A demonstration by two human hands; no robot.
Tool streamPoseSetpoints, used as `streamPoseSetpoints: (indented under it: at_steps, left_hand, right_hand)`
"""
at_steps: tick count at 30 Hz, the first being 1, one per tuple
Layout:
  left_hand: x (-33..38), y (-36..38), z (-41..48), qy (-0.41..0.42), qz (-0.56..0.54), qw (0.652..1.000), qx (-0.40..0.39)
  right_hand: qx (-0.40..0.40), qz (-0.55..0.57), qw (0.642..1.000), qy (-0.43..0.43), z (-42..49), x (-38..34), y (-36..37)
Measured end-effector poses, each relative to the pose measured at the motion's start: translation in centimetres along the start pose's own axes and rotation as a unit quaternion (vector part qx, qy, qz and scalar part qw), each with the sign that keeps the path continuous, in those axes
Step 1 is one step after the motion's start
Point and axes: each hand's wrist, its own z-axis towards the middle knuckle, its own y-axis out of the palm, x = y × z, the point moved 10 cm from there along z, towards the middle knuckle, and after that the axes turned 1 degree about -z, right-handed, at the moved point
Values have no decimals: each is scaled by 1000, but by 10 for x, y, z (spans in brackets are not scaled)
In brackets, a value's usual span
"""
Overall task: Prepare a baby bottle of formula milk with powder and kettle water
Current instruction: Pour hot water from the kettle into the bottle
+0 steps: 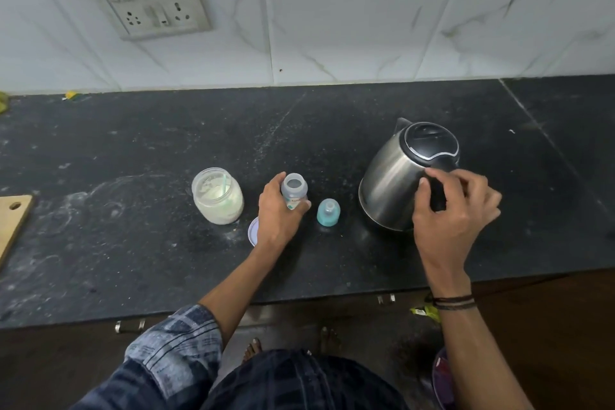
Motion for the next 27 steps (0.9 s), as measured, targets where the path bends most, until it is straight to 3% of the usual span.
streamPoseSetpoints:
  at_steps: [6,10,13,27]
  left_hand:
    - [3,-1,1,13,-4,1000,9]
    - [-1,0,2,5,4,1000,9]
    - [-5,2,4,-3,5,1000,7]
    - [-1,7,11,-4,-16,1000,16]
  right_hand:
    - [11,110,990,86,0,24,2]
    - [-11,224,955,193,-2,41,9]
    - [-41,240,933,263,-11,49,16]
    - [-26,287,914,284,-11,57,22]
